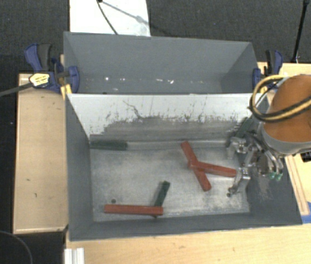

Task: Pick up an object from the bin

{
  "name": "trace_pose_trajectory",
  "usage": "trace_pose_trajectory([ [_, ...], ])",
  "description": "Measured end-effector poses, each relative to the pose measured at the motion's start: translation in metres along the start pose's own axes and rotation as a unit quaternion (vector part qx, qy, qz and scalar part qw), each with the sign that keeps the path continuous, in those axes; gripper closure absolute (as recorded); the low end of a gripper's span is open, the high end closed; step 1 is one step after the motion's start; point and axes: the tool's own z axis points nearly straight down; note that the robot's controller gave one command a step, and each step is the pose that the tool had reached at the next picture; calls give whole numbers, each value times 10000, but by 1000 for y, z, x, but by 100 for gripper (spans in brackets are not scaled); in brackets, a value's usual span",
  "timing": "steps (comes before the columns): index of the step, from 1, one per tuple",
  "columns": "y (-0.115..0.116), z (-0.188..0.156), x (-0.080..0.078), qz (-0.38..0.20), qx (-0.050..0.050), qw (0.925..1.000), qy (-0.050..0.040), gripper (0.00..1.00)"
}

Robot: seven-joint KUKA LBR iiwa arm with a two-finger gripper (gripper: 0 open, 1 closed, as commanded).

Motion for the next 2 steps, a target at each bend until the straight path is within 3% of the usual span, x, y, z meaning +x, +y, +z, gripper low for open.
trace_pose_trajectory([
  [1,32,74,-45,-622,3,9981,-32,0],
  [2,30,70,-45,-629,13,9980,-46,100],
])
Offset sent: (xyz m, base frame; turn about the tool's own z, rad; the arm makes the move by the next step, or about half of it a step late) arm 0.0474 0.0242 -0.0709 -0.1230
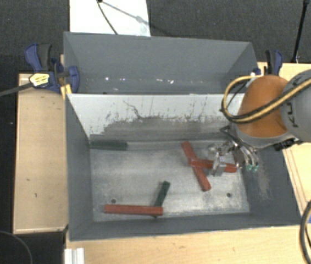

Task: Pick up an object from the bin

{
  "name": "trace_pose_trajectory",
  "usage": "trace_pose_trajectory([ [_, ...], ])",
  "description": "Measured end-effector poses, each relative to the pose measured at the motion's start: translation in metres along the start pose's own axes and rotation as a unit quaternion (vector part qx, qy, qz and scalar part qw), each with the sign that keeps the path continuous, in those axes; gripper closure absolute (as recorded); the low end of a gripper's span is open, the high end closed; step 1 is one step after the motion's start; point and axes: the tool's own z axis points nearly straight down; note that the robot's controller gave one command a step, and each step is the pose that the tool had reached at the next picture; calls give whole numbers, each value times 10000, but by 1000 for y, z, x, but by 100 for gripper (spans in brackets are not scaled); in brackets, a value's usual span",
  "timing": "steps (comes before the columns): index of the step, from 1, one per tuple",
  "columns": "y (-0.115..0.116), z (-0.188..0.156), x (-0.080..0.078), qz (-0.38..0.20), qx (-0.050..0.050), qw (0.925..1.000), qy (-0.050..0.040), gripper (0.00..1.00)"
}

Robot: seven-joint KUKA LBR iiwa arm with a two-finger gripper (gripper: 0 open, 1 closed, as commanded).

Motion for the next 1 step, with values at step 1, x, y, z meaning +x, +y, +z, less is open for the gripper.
trace_pose_trajectory([
  [1,-8,-156,12,189,2,9998,-29,100],
])
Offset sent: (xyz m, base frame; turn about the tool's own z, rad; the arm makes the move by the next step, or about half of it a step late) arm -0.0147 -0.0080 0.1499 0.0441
